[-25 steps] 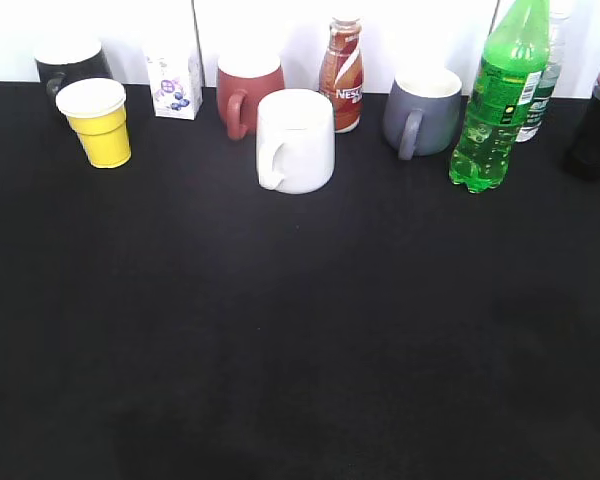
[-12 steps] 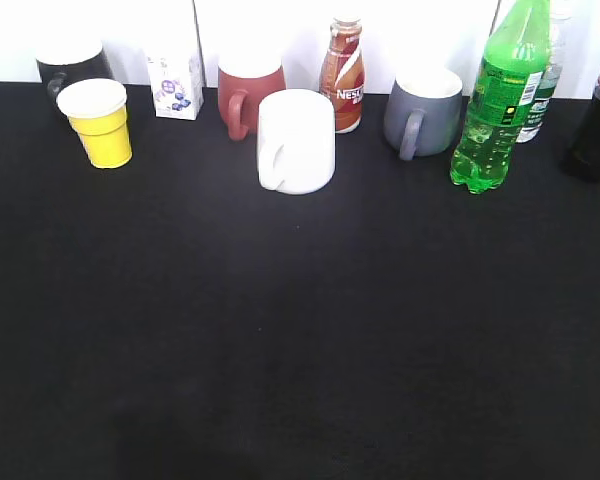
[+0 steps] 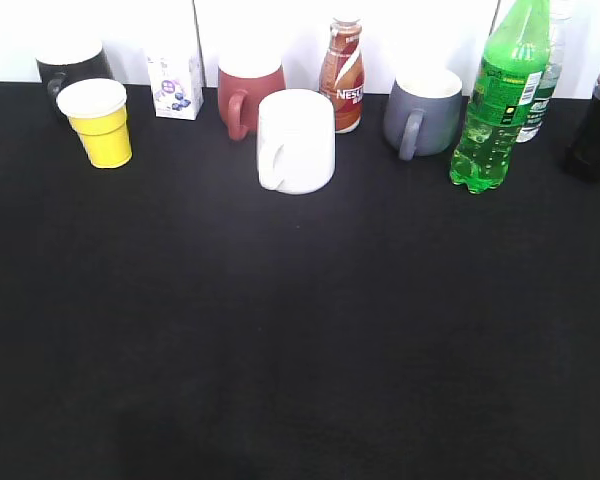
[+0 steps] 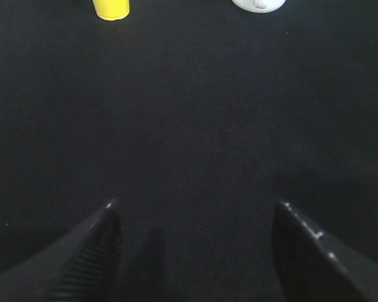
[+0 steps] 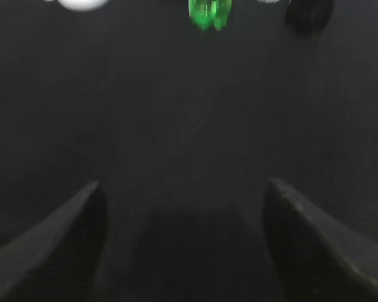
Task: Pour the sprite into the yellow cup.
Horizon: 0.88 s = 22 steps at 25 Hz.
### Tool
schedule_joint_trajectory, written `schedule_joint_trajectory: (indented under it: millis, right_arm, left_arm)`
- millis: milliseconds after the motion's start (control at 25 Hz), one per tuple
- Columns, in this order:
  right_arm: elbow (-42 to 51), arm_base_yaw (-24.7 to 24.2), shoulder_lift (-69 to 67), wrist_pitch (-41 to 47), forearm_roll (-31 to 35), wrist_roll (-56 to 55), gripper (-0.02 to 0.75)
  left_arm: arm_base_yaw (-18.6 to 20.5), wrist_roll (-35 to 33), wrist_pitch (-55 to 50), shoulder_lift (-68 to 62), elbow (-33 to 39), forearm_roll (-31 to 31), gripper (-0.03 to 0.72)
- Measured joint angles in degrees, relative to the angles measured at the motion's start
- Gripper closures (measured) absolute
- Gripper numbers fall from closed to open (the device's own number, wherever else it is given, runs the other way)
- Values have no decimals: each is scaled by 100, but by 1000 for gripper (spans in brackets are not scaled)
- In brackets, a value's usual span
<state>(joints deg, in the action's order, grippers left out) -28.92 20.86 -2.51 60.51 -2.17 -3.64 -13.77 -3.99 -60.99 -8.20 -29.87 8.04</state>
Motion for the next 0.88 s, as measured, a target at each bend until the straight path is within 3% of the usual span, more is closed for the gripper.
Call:
schedule_joint_trajectory:
  millis: [200,520,720,880]
  right_arm:
    - [0,0,-974,-79,0,-24,153]
    - [0,-85,-1010,-84,0,-24,153]
    - [0,-1885,-136,-84,0,-24,153]
    - [0,-2147,291,-84,88,-24,153]
  left_arm:
    - [0,0,13,0,0,0,125]
    - [36,0,20,6,0,0,125]
    - [1148,0,14,715,6,0,125]
    - [1442,0,19,865,18,-6,125]
